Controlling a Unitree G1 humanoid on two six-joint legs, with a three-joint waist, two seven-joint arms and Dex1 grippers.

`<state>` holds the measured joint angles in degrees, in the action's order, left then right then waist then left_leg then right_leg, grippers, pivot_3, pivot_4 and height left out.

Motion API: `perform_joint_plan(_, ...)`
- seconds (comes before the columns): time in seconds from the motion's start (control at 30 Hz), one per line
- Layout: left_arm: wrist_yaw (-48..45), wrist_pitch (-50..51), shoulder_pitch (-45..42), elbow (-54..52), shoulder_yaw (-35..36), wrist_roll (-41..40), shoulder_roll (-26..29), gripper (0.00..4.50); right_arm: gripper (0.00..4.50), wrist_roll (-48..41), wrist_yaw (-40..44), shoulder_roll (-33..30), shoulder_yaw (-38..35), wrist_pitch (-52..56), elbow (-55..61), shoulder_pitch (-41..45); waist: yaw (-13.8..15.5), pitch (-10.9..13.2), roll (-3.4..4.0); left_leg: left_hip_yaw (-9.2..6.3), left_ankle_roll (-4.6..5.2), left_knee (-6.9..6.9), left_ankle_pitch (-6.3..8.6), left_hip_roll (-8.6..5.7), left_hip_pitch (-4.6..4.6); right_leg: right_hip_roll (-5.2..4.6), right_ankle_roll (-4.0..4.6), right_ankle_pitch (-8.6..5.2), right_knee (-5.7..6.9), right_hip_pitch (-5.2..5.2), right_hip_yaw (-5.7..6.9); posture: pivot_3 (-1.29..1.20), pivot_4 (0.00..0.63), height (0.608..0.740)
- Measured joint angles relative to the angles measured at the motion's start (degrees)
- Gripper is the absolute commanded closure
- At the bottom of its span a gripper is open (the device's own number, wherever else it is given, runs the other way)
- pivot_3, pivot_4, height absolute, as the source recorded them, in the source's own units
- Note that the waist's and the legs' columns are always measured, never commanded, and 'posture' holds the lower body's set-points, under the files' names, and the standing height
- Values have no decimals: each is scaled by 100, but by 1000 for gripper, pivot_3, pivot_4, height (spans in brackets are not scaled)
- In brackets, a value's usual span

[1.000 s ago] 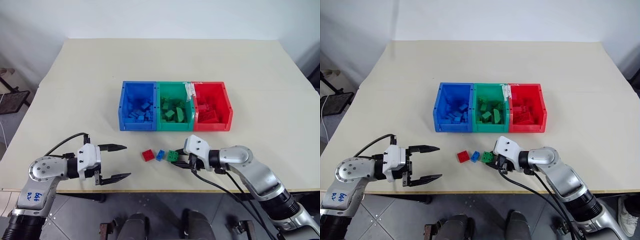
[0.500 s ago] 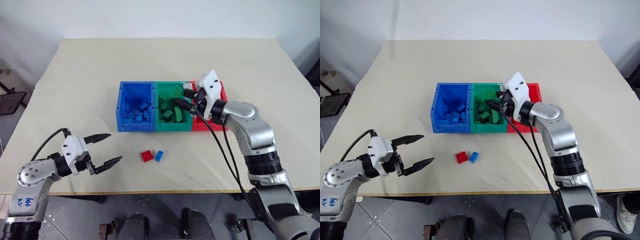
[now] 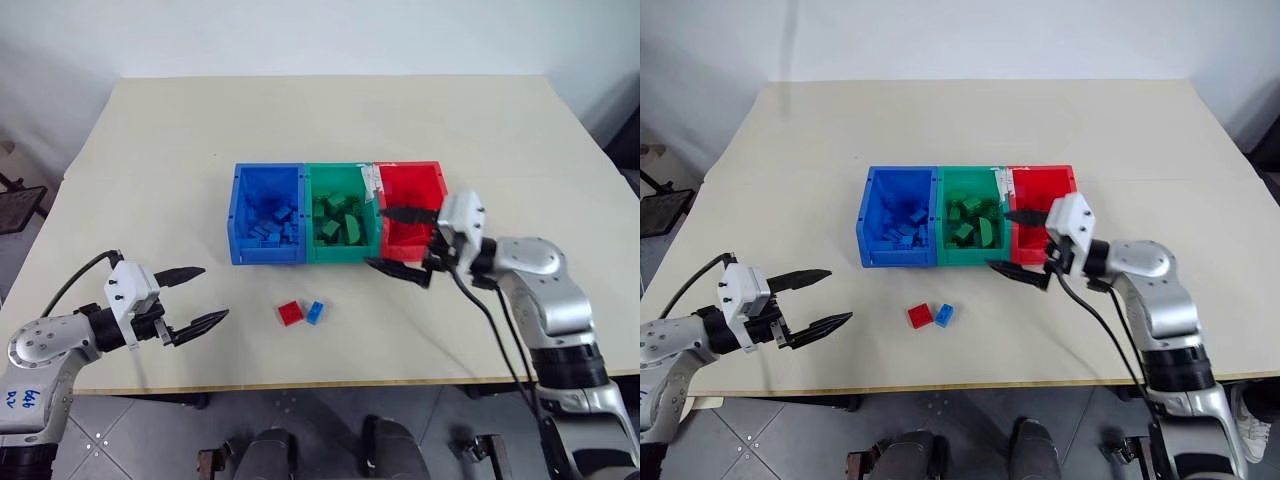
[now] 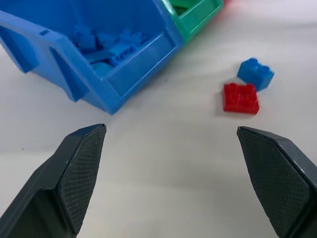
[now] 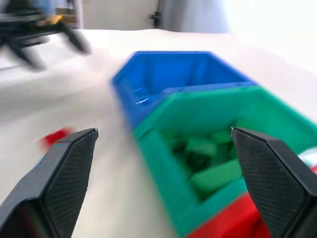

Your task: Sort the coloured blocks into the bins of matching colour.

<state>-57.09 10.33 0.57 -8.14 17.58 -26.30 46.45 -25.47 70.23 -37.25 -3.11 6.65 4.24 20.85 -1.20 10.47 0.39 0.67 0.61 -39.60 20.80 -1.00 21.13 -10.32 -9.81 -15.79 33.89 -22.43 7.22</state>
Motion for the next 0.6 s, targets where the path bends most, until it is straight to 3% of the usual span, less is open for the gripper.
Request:
perform_joint_plan(0.13, -305, -88, -44, 200, -193, 215, 294, 0, 19, -238, 662, -532, -300, -103, 14, -848, 27, 0, 0, 14, 4, -2, 2, 0, -3, -2, 0, 0, -4, 0, -7, 0, 150, 740)
perform_joint_plan(0.33, -390, 169, -510, -323, -808, 269, 292, 0, 19, -346, 692, -667, -557, -204, 249, -1315, 101, 0, 0, 14, 4, -12, 3, 3, -1, -1, 0, 0, -1, 0, -11, 0, 150, 740)
perform_joint_plan(0.47, -170, 1030, -1328, -1296, -1620, 190, 113, 0, 19, -353, 456, -665, -614, -176, 520, -1417, 230, 0, 0, 10, 9, -34, 5, -7, 2, -8, -3, 2, 3, 7, -17, 0, 150, 740)
perform_joint_plan(0.6, 324, 2250, -1835, -1588, -2288, 202, -134, 0, 19, -358, 263, -654, -611, -104, 787, -1654, 271, 0, 0, 9, 9, -39, 5, -6, 5, -5, -3, 2, 6, 8, -16, 0, 150, 740)
